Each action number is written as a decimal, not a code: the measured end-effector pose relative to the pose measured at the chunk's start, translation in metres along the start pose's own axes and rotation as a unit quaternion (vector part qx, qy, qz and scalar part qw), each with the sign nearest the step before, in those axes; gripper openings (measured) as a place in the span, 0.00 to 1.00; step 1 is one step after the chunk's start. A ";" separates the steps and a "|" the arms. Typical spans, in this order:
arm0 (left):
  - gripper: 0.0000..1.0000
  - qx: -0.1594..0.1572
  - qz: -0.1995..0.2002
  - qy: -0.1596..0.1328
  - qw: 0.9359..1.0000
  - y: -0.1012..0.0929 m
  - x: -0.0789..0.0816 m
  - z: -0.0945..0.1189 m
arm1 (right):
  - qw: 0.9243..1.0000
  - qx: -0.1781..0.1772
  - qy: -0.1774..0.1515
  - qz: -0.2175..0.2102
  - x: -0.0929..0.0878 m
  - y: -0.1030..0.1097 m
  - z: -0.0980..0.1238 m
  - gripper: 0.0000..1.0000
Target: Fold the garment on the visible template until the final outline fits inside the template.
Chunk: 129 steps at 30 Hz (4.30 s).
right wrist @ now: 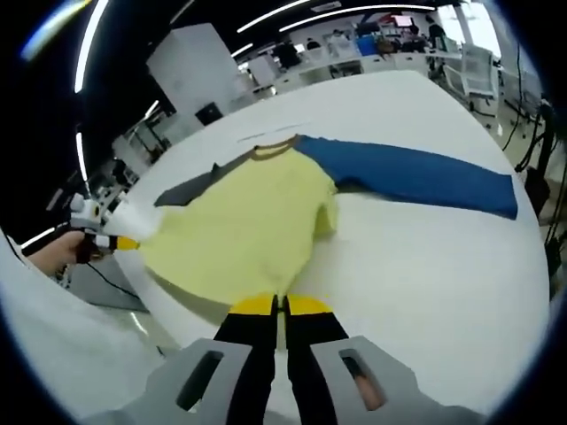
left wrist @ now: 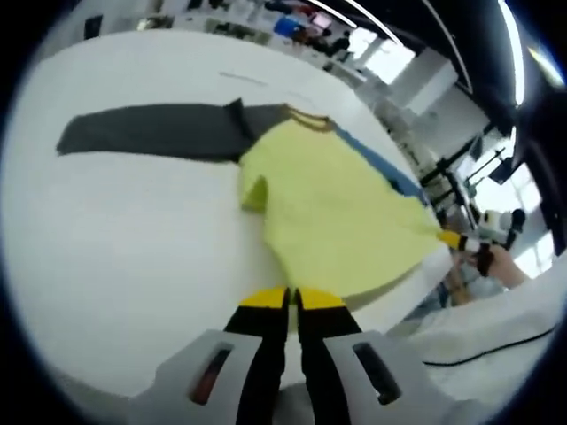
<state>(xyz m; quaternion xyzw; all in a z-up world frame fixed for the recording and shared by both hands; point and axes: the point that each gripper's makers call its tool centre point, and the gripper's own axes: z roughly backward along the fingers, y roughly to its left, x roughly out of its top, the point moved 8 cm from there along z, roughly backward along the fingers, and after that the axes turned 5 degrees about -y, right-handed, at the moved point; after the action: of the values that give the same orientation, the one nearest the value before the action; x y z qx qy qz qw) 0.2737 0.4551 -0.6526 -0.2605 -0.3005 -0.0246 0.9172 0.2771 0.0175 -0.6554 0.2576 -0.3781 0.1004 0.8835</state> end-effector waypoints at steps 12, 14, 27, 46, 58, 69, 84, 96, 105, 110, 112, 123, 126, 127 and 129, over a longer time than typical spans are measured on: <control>0.00 0.008 0.002 0.034 0.999 0.008 -0.019 0.000 | 0.999 -0.005 0.025 -0.023 -0.033 0.005 0.003 0.03; 0.00 0.008 0.001 0.040 0.999 0.008 -0.022 0.001 | 0.999 -0.006 0.031 -0.025 -0.039 0.006 0.004 0.03; 0.00 0.013 -0.043 0.096 0.994 0.005 -0.040 0.002 | 0.998 -0.015 0.046 -0.044 -0.062 0.005 0.007 0.03; 0.00 0.021 -0.064 0.135 0.989 0.004 -0.058 0.003 | 0.997 -0.015 0.065 -0.043 -0.073 0.006 0.007 0.03; 0.00 0.030 -0.063 0.144 0.987 0.008 -0.062 0.005 | 0.996 -0.015 0.068 -0.056 -0.084 0.012 0.010 0.03; 0.00 0.033 -0.060 0.157 0.985 0.008 -0.071 0.006 | 0.995 -0.016 0.079 -0.059 -0.091 0.014 0.013 0.03; 0.00 0.038 -0.068 0.165 0.983 0.009 -0.073 0.006 | 0.994 -0.010 0.099 -0.049 -0.094 0.015 0.013 0.03; 0.00 0.034 -0.071 0.165 0.983 0.009 -0.073 0.006 | 0.994 -0.002 0.103 -0.039 -0.093 0.015 0.013 0.03; 0.03 0.031 -0.073 0.171 0.982 0.007 -0.070 0.005 | 0.992 0.002 0.085 -0.088 -0.089 0.013 0.013 0.06; 0.06 0.025 -0.058 0.157 0.986 0.004 -0.062 0.006 | 0.993 -0.002 0.090 -0.079 -0.082 0.010 0.014 0.12; 0.07 0.023 -0.050 0.146 0.988 0.003 -0.057 0.006 | 0.993 -0.003 0.086 -0.080 -0.078 0.008 0.015 0.15; 0.21 0.013 -0.013 0.088 0.996 -0.002 -0.033 0.006 | 0.995 -0.025 0.071 -0.068 -0.052 -0.004 0.016 0.28; 0.26 0.011 -0.004 0.072 0.997 -0.003 -0.025 0.006 | 0.995 -0.025 0.063 -0.067 -0.043 -0.004 0.014 0.30; 0.26 0.009 -0.002 0.065 0.998 -0.005 -0.022 0.006 | 0.996 -0.024 0.060 -0.066 -0.040 -0.004 0.013 0.31; 0.30 0.009 0.002 0.056 0.998 -0.007 -0.017 0.006 | 0.996 -0.023 0.055 -0.064 -0.035 -0.004 0.011 0.33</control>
<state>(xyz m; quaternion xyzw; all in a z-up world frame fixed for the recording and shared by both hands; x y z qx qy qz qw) 0.2554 0.4500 -0.6546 -0.2512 -0.2486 -0.0346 0.9348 0.2472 0.0086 -0.6756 0.2551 -0.3137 0.0493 0.9133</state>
